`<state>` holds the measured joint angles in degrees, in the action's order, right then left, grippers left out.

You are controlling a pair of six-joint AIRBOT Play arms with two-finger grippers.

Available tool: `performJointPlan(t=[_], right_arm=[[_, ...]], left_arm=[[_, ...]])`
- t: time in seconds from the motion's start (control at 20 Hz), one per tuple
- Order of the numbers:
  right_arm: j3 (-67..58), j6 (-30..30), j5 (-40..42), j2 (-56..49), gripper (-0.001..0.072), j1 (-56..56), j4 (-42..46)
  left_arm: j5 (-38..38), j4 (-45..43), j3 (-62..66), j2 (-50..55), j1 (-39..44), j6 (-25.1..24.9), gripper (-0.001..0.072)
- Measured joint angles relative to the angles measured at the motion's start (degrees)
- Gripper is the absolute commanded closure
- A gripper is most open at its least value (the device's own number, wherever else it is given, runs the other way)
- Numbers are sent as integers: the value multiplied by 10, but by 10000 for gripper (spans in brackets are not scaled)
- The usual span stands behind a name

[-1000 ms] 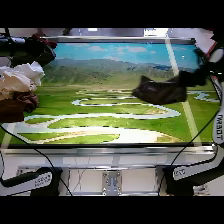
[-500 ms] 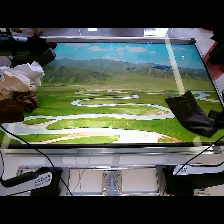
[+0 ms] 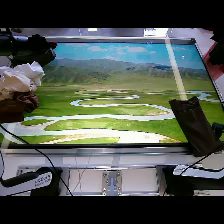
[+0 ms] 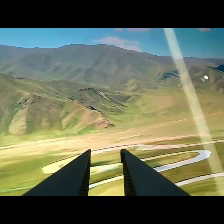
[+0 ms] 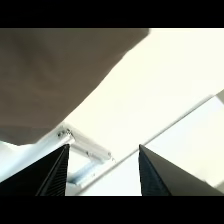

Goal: Fold the shirts.

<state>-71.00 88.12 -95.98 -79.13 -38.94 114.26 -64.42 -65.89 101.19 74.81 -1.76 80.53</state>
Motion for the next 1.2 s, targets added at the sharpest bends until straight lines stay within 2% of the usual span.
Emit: performJointPlan(t=[0.1,0.2,0.3,0.35,0.45,0.55,0.75,1.2], right_arm=[[-36,-7,34,34,214,13,-92],[-54,-37,90,56,236,39,-254],[-58,-92,155,64,236,97,-438],[-57,-118,187,65,235,139,-503],[-44,-162,247,62,235,235,-579],[-29,-192,298,55,236,334,-601],[0,-197,374,33,235,498,-555],[37,-135,404,16,223,667,-527]], left_arm=[[-4,0,0,0,0,1,463],[-12,1,0,0,0,7,463],[-22,1,0,0,0,16,464],[-31,1,0,0,0,18,463],[-51,1,0,0,0,33,463],[-72,1,0,0,0,45,463],[-93,1,0,0,0,56,463],[-103,1,0,0,0,61,463]])
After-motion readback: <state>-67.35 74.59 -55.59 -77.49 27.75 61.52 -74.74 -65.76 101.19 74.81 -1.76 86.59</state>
